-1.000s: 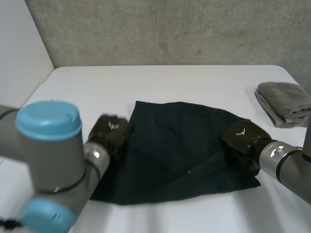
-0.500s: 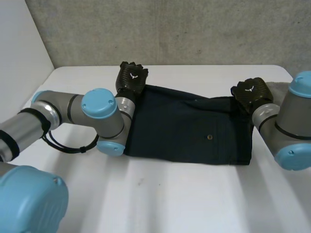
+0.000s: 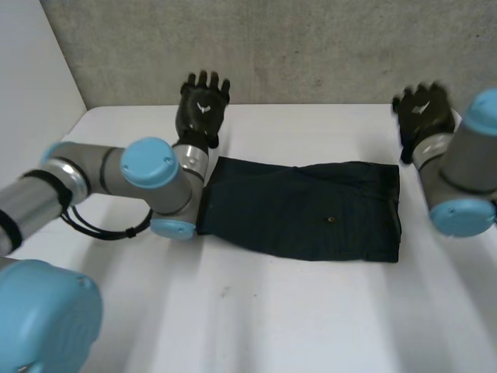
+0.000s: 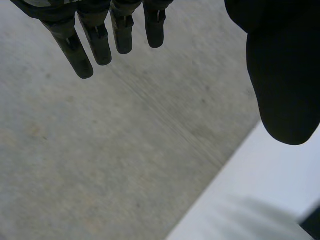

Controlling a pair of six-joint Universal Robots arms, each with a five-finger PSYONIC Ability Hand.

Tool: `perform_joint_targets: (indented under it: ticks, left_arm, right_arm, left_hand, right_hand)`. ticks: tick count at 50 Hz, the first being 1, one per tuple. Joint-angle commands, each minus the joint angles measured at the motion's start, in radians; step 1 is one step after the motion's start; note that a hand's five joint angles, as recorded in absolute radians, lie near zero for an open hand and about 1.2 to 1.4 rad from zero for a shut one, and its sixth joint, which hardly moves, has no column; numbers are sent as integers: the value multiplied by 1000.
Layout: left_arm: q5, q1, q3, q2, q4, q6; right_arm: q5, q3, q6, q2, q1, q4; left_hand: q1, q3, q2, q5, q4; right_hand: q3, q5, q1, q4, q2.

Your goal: Fold the laundry.

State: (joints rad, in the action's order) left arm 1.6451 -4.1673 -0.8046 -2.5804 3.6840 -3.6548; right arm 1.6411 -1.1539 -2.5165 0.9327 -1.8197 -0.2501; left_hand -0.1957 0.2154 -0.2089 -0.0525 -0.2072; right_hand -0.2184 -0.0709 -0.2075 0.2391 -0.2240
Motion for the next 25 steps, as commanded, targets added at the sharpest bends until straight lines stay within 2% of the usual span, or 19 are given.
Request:
perform_joint_targets:
  ticks: [1, 6, 9, 11, 16, 19, 25]
  left_arm:
    - [1, -7, -226, 249, -2, 54]
    - [-5, 3, -389, 350, -27, 71]
    - [-7, 4, -496, 426, -82, 87]
    - [-8, 4, -565, 469, -128, 116]
    - [-10, 7, -679, 529, -205, 214]
    - [-14, 9, -740, 557, -219, 281]
    - [-16, 7, -801, 566, -217, 328]
  right_arm:
    - [-23, -55, -79, 179, 19, 110]
    - [-107, -143, -132, 276, 40, 368]
    - [-159, -219, -182, 314, 56, 431]
    - [-223, -302, -223, 340, 65, 440]
    - [-314, -470, -255, 362, 83, 387]
    - [-319, -558, -260, 362, 95, 275]
    - [-316, -656, -257, 333, 89, 77]
  left_hand:
    - [15, -34, 28, 46, 26]
    - [-9, -11, 4, 22, 3]
    - [-6, -14, 7, 25, 5]
    - [-6, -14, 7, 25, 5]
    - [-6, -14, 7, 25, 5]
    - [-6, -14, 7, 25, 5]
    - [-6, -14, 7, 25, 5]
  right_hand:
    - [44, 71, 33, -65, 49]
    - [44, 71, 33, -65, 49]
    - [44, 71, 33, -65, 49]
    - [44, 71, 33, -65, 49]
    - [-75, -48, -86, 54, -69]
    - [-90, -63, -101, 69, -84]
    - [-177, -150, -188, 157, -172]
